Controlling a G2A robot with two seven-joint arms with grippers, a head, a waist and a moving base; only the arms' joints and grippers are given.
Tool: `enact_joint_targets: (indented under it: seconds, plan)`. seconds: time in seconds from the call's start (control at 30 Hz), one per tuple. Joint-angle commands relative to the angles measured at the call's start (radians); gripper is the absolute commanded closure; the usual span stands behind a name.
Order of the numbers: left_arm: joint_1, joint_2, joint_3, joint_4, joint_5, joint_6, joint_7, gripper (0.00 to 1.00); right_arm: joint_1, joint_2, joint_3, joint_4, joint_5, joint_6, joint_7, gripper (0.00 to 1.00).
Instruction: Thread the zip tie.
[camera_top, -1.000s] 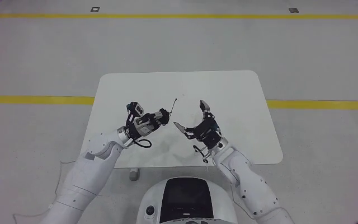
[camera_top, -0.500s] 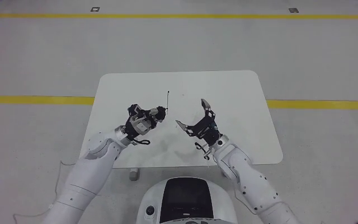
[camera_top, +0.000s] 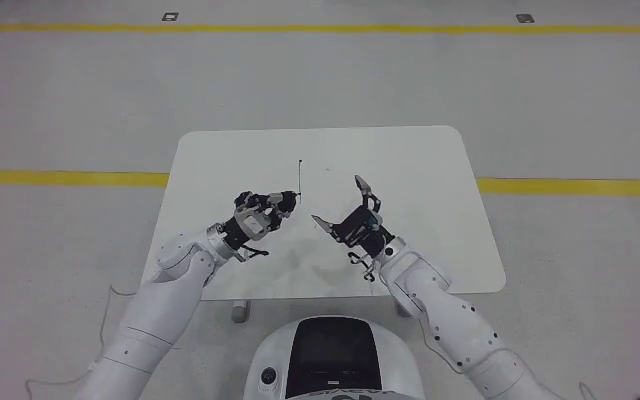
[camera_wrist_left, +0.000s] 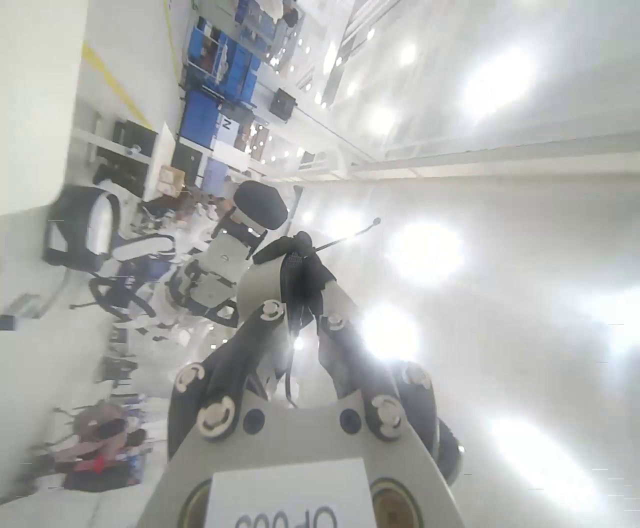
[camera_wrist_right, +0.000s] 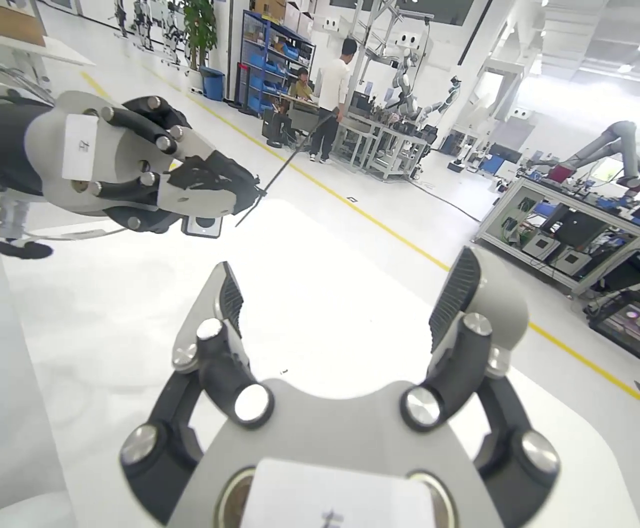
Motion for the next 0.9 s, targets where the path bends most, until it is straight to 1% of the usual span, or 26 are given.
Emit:
enact_joint_targets:
  seconds: [0.0, 0.03, 0.07, 0.1, 0.3, 0.4, 0.43, 0.5, 0.6, 0.63, 0.73, 0.83, 0.87]
  plan:
    - [-0.001, -0.002, -0.001, 0.004, -0.075, 0.057, -0.006, 1.00, 0.008, 0.004, -0.014, 0.003, 0.000, 0.004, -0.012, 0.00]
    - [0.002, -0.003, -0.001, 0.008, -0.116, 0.088, -0.010, 1.00, 0.012, 0.005, -0.024, 0.004, 0.000, 0.006, -0.021, 0.00]
    - [-0.001, -0.003, -0.001, 0.007, -0.128, 0.104, -0.011, 1.00, 0.017, 0.007, -0.032, 0.007, 0.000, 0.004, -0.025, 0.00]
    - [-0.007, -0.002, -0.001, 0.002, -0.105, 0.105, -0.016, 1.00, 0.022, 0.009, -0.038, 0.008, 0.000, 0.007, -0.026, 0.00]
    - [-0.007, -0.002, -0.001, 0.002, -0.105, 0.105, -0.016, 1.00, 0.022, 0.009, -0.038, 0.008, 0.000, 0.007, -0.026, 0.00]
    - [-0.001, -0.004, 0.001, -0.001, -0.134, 0.116, 0.019, 1.00, 0.024, 0.010, -0.042, 0.004, 0.000, 0.008, -0.025, 0.00]
    - [0.001, -0.005, 0.003, -0.002, -0.157, 0.131, 0.018, 1.00, 0.025, 0.010, -0.044, 0.004, 0.000, 0.009, -0.028, 0.00]
    - [0.003, -0.009, 0.003, 0.007, -0.245, 0.168, 0.016, 1.00, 0.030, 0.010, -0.052, 0.006, 0.000, 0.014, -0.037, 0.00]
    - [0.003, -0.009, 0.027, 0.016, -0.306, 0.168, 0.023, 1.00, 0.037, 0.009, -0.065, 0.008, 0.000, 0.023, -0.051, 0.00]
    - [0.000, -0.007, 0.041, 0.019, -0.339, 0.168, 0.025, 1.00, 0.040, 0.008, -0.071, 0.010, 0.000, 0.027, -0.057, 0.00]
    - [-0.013, 0.001, 0.067, 0.029, -0.398, 0.168, 0.034, 1.00, 0.044, 0.005, -0.085, 0.012, 0.000, 0.034, -0.067, 0.00]
    - [-0.026, 0.011, 0.086, 0.036, -0.417, 0.168, 0.036, 1.00, 0.047, 0.000, -0.094, 0.016, 0.000, 0.034, -0.074, 0.00]
    - [-0.026, 0.011, 0.086, 0.036, -0.417, 0.168, 0.036, 1.00, 0.049, -0.003, -0.098, 0.019, 0.001, 0.033, -0.076, 0.00]
